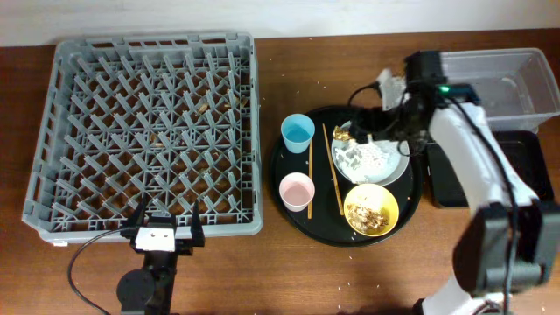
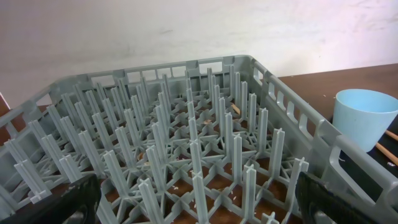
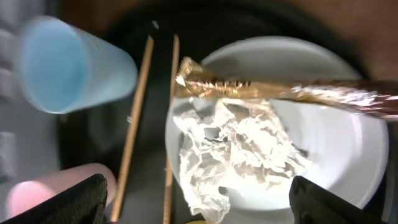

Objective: Sort waste into correct bins and load items into the dishwasher rack
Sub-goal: 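Carry the wrapper with the right gripper and drop it into the clear bin, then grasp the crumpled tissue from the plate with the right gripper, drop in bin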

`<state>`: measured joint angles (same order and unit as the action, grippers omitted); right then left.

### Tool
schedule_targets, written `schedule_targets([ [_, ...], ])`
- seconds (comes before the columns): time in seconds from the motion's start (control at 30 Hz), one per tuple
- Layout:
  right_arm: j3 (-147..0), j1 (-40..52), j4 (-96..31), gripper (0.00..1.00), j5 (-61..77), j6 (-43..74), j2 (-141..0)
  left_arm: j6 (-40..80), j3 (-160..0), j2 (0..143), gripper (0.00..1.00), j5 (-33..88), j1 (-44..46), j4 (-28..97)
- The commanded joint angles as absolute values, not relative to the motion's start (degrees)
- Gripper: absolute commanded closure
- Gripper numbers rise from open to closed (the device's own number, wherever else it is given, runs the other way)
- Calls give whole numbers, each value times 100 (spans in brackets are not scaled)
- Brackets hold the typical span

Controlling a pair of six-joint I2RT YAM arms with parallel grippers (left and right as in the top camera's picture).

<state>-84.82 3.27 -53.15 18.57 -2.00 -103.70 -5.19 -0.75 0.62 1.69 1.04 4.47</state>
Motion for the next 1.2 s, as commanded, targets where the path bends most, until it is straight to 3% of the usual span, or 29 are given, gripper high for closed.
schedule_targets([
  [0.0, -8556, 729, -5315, 6, 926, -259, -11004, -613, -51, 40, 1, 217, 67, 460],
  [0.2, -8541, 980, -5308, 7, 137, -255, -11961, -613, -51, 40, 1, 217, 67, 462],
  [0.27, -8495, 980, -5271, 17, 82, -257, -12062, -611, -51, 40, 1, 217, 67, 460],
  [0.33, -8340, 980, -5135, 43, -204, -255, -12073, -613, -51, 40, 1, 217, 67, 460],
  [0.4, -8305, 980, -5124, 96, -222, -255, -12068, -613, -51, 40, 1, 217, 67, 460],
  [0.5, -8683, 972, -5502, 96, 113, -32, -11703, -613, -51, 40, 1, 217, 67, 460],
  [0.63, -11375, 395, -7284, 96, 47, 397, -10897, -613, -51, 40, 1, 217, 67, 460],
  [0.8, -11789, -1142, -6309, 96, -711, 1402, -11306, -613, -51, 40, 1, 217, 67, 462],
  [0.9, -11786, -1463, -5651, 94, -716, 1380, -11913, -613, -51, 40, 1, 215, 67, 460],
  [0.93, -11786, -1466, -5555, 87, -716, 1380, -12042, -613, -51, 40, 1, 217, 67, 460],
  [0.97, -11786, -1466, -5433, 62, -716, 1380, -12250, -613, -51, 40, 1, 215, 67, 460],
  [1.0, -11786, -1466, -5406, 19, -707, 1382, -12361, -613, -51, 40, 1, 215, 67, 460],
  [1.03, -11786, -1466, -5415, 8, -668, 1380, -12405, -613, -51, 40, 1, 217, 67, 460],
  [1.17, -12075, -1420, -6080, 8, 368, 1382, -11526, -613, -51, 40, 1, 217, 67, 460],
])
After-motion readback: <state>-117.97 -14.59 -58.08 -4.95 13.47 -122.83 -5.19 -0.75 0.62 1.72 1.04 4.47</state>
